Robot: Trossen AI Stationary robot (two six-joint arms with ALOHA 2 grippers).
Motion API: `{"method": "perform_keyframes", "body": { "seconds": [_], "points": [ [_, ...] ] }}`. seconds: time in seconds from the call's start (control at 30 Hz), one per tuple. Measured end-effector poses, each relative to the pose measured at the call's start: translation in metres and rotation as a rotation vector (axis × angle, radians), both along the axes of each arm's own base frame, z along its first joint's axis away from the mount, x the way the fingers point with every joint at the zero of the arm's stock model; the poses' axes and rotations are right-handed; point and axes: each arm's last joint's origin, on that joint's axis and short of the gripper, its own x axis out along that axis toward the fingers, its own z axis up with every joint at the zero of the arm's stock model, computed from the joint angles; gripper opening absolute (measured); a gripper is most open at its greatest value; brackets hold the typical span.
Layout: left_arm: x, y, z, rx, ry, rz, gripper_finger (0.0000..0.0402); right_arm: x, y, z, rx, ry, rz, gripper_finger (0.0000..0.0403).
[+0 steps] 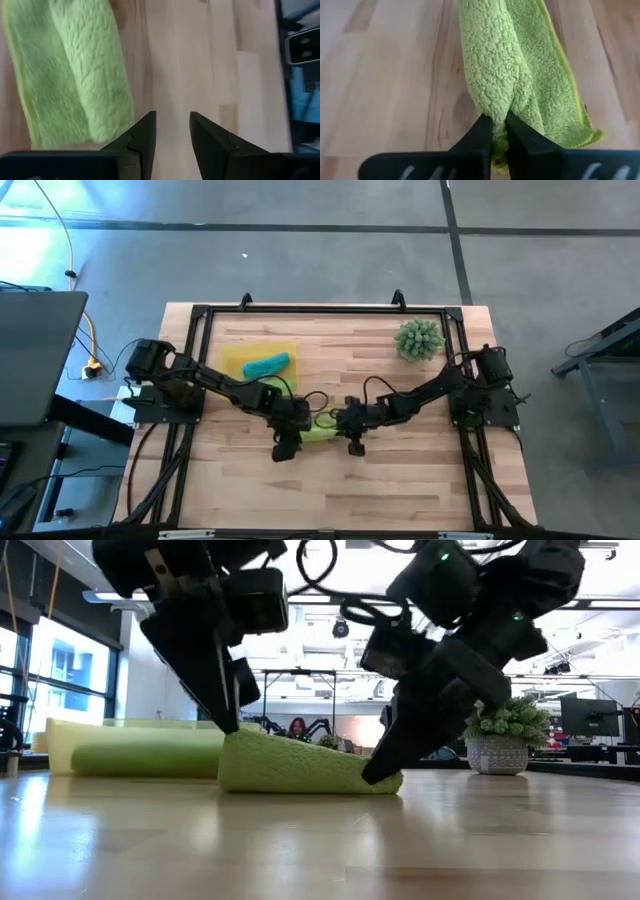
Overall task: Roll microfiber towels into tight, uniform cylinder then place into a basket
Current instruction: Roll the light green microfiber towel
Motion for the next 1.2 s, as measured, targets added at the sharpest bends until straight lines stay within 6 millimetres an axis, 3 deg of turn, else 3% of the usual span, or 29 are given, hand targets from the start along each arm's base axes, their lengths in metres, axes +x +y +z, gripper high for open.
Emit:
{"method": "perform_keyframes", "body": {
  "seconds": [0.3, 0.5, 0.73, 0.9, 1.2],
  "points": [
    [0.008, -0.023, -0.003, 0.34, -0.149, 0.031, 0.0108, 0.004, -0.024, 0.001, 0.318, 0.076, -0.086, 0.0011],
    [0.009, -0.028, -0.013, 0.551, -0.143, 0.116, 0.0113, 0.004, -0.031, 0.001, 0.464, 0.121, -0.072, 0.0011],
    [0.013, -0.032, -0.038, 0.471, -0.067, 0.111, 0.0146, 0.004, -0.032, 0.001, 0.472, 0.12, -0.079, 0.0011],
    [0.014, -0.033, -0.046, 0.435, -0.043, 0.133, 0.016, 0.005, -0.032, 0.002, 0.452, 0.102, -0.055, 0.002],
    [0.015, -0.028, -0.047, 0.384, -0.021, 0.119, 0.0154, -0.001, -0.035, 0.022, 0.311, 0.026, 0.092, 0.0128]
  ]
}}
